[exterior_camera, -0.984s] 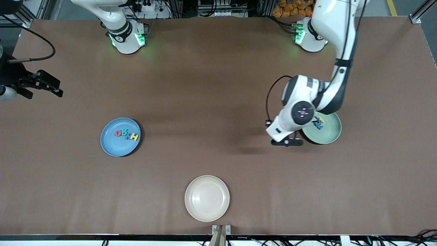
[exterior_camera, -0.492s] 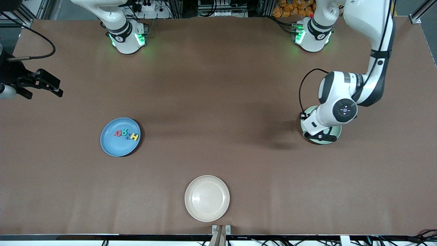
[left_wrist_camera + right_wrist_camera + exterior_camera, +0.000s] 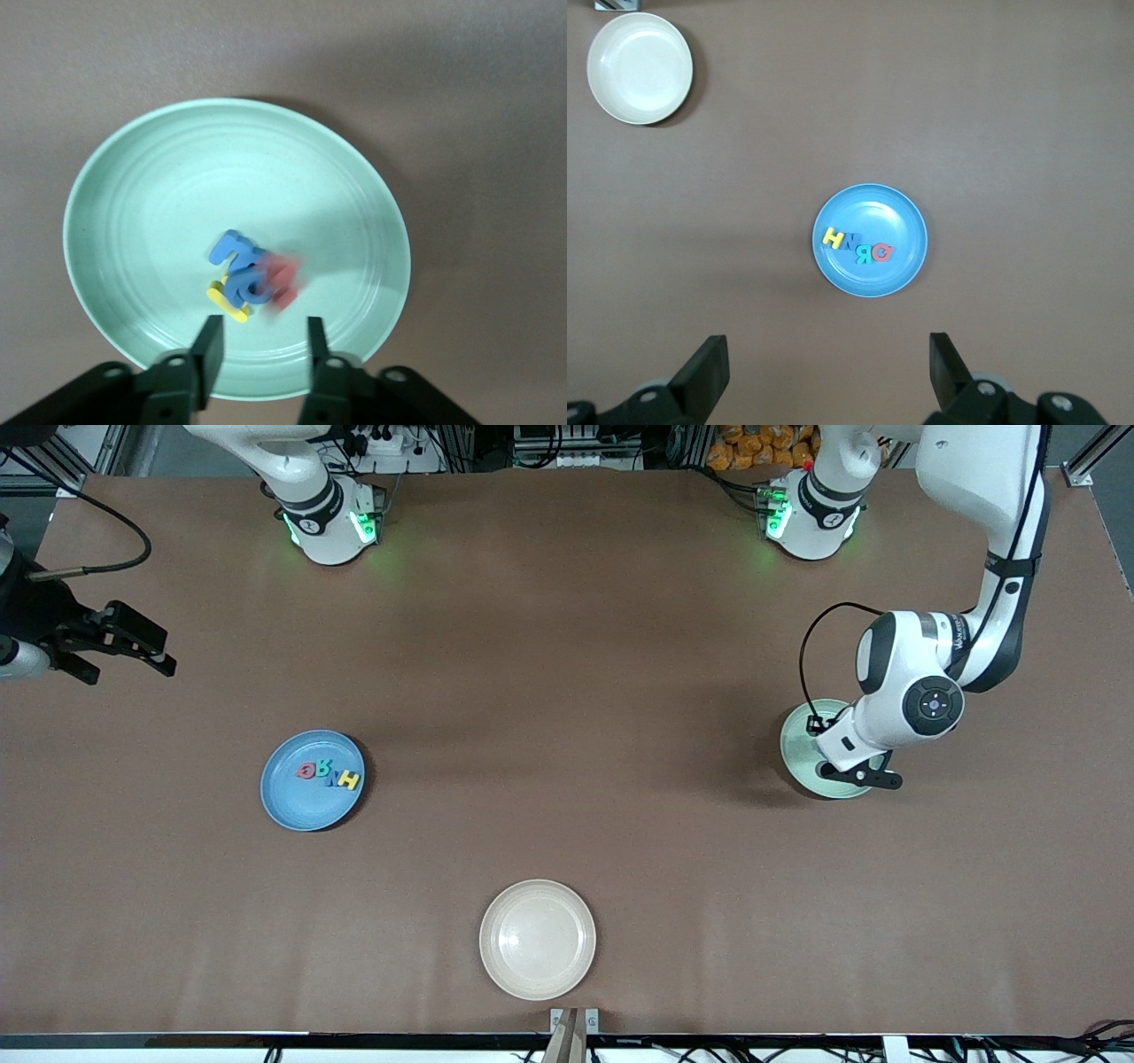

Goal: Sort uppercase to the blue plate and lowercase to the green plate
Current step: 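Carry the pink W to the green plate with the left gripper and release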

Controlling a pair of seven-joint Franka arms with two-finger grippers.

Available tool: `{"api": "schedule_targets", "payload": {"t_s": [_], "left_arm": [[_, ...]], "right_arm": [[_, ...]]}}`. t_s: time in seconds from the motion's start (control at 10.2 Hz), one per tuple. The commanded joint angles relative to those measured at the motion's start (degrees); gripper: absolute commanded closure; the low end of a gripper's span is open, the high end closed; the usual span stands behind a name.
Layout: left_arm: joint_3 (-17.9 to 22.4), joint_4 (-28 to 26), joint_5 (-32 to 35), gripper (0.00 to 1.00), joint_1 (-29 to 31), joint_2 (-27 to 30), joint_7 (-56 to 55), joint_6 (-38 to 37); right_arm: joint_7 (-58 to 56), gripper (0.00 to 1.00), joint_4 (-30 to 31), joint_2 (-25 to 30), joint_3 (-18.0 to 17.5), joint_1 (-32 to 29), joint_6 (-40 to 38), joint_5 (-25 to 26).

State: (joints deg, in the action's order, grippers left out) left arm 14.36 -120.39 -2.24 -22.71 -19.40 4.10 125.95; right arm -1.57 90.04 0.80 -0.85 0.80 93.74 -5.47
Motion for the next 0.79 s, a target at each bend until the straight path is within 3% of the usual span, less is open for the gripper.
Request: {"api": "schedule_targets", "payload": {"t_s": [0.0,0.39,0.69], "left_arm": [[1.9,1.37,1.45,0.0,-0.23,3.49,0.56,-0.7],[6.38,15.68,0.75,0.0,-0.67,6.3,0.39,-14.48],[7.78,22.9,0.58,0.0,-0.15,9.46,-0.05,-17.66]], "right_arm": [[-0.36,0.0,-1.0,-0.18,-0.38,-1.06,0.03,-1.47],[-0.36,0.0,-1.71,-0.18,-0.38,-1.32,0.48,-2.7],[-0.45,0.0,-1.71,-0.18,-0.29,-1.41,0.39,-2.62]]}}
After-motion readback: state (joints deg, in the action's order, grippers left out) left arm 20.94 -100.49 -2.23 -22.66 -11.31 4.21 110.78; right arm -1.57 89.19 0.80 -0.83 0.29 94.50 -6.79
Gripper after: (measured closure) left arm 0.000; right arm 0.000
